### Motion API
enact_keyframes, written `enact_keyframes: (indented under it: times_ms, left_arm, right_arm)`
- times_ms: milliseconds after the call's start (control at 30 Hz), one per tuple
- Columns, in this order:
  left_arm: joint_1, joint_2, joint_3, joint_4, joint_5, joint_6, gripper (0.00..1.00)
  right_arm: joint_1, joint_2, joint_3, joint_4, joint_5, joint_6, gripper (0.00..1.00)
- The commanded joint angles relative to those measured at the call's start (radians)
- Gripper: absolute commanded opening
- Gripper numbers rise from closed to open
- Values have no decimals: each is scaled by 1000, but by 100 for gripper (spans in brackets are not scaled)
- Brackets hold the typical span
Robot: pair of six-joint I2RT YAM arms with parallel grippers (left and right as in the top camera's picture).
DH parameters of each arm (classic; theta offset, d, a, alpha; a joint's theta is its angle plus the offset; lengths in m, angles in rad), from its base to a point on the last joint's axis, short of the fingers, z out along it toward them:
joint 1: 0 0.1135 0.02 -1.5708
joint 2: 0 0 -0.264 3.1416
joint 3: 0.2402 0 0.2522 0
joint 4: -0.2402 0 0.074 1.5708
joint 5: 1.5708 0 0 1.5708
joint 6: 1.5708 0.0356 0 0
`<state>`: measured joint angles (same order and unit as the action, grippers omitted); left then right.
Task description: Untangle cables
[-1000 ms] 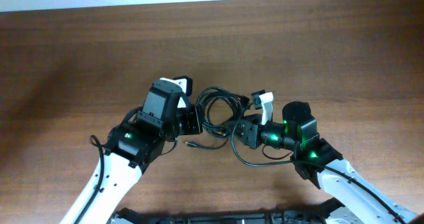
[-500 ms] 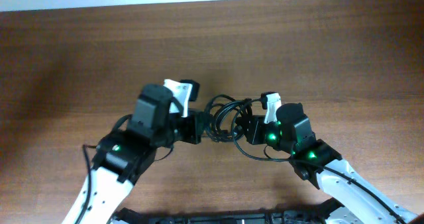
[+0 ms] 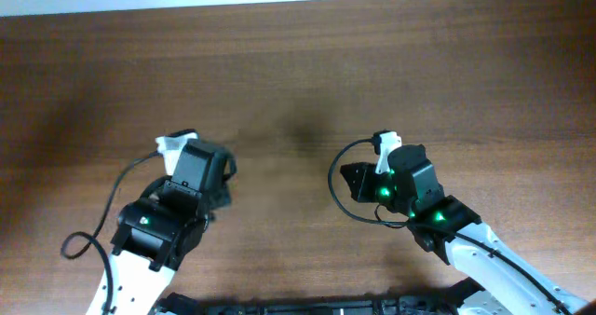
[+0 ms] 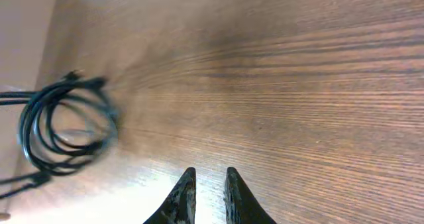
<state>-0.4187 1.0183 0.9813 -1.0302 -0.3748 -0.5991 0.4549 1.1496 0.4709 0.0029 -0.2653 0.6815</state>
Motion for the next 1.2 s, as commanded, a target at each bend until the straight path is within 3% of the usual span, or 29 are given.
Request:
enact_keyframes:
  times_ms: [0, 100, 167, 200, 233, 333, 433, 567, 667, 733, 833, 933, 1000, 1033, 1067, 1167]
  left_arm:
    - [3, -18, 20, 29, -126, -138, 0]
    - [2, -18, 20, 134, 163, -103, 0]
    - [2, -13, 20, 273, 425, 127, 0]
    - [3, -12, 20, 303, 493, 204, 0]
    - [3, -11, 20, 316, 541, 275, 0]
    - [3, -11, 20, 298, 602, 386, 0]
    - [3, -11, 20, 298, 771, 529, 0]
    - [3, -11, 20, 333, 836, 542, 0]
    - [3, -11, 20, 354, 854, 552, 0]
    - [3, -12, 20, 362, 909, 578, 0]
    - [3, -11, 20, 383, 1102, 666, 0]
    - [3, -12, 20, 383, 1207, 684, 0]
    - [3, -12, 20, 383, 1227, 684, 0]
    - [3, -12, 20, 383, 1211, 696, 0]
    - [3, -12, 20, 382, 1154, 705, 0]
    - [3, -11, 20, 339, 862, 667, 0]
  right_arm:
    - [-3, 3, -8, 0, 35, 3, 13]
    - [-3, 3, -8, 0, 34, 3, 14]
    - [-3, 3, -8, 0, 33, 3, 22]
    - [-3, 3, -8, 0, 30, 3, 32]
    - [-3, 3, -8, 0, 26, -29, 51]
    - [-5, 3, -8, 19, -80, -224, 76]
    - [-5, 3, -8, 77, -101, -293, 88]
    - [-4, 3, -8, 89, -140, -475, 98]
    - [-4, 3, -8, 90, -240, -626, 99]
    - [-4, 3, -8, 94, -239, -677, 95]
    - [-4, 5, -8, 114, -239, -678, 89]
    - [-4, 6, -8, 152, -239, -678, 75]
    - [-4, 10, -8, 156, -239, -678, 40]
    - [-5, 14, -8, 154, -230, -678, 13]
    - [-5, 14, -8, 150, -212, -678, 4]
    - [-5, 14, -8, 146, -209, -638, 4]
